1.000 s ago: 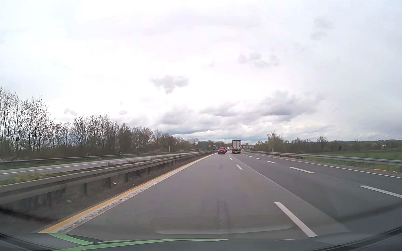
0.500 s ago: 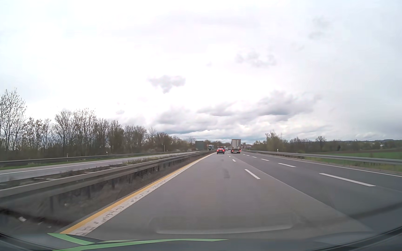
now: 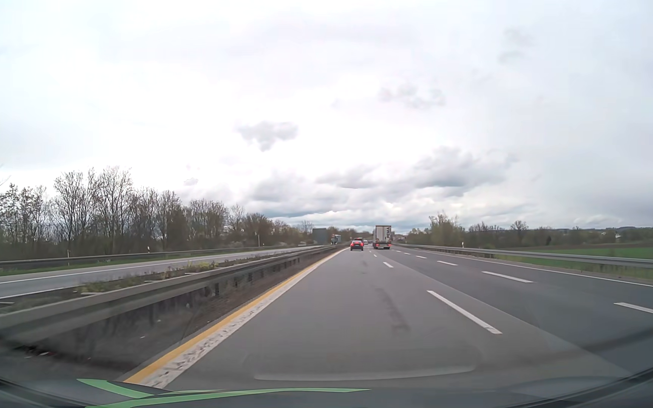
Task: Follow the waypoints while adhering to traffic rules and regulations
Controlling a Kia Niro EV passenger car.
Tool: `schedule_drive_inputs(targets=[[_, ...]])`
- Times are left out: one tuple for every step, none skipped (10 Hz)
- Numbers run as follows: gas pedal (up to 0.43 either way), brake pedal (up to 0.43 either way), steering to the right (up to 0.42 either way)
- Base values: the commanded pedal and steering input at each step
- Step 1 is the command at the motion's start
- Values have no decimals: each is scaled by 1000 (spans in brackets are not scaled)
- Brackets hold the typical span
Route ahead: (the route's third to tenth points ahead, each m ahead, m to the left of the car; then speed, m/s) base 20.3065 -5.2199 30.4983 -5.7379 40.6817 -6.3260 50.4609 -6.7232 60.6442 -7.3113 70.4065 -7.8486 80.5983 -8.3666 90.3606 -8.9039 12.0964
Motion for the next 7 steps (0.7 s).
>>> schedule_drive_inputs(targets=[[0,152,8],[0,152,10],[0,152,9],[0,152,10],[0,152,10],[0,152,10],[0,152,11]])
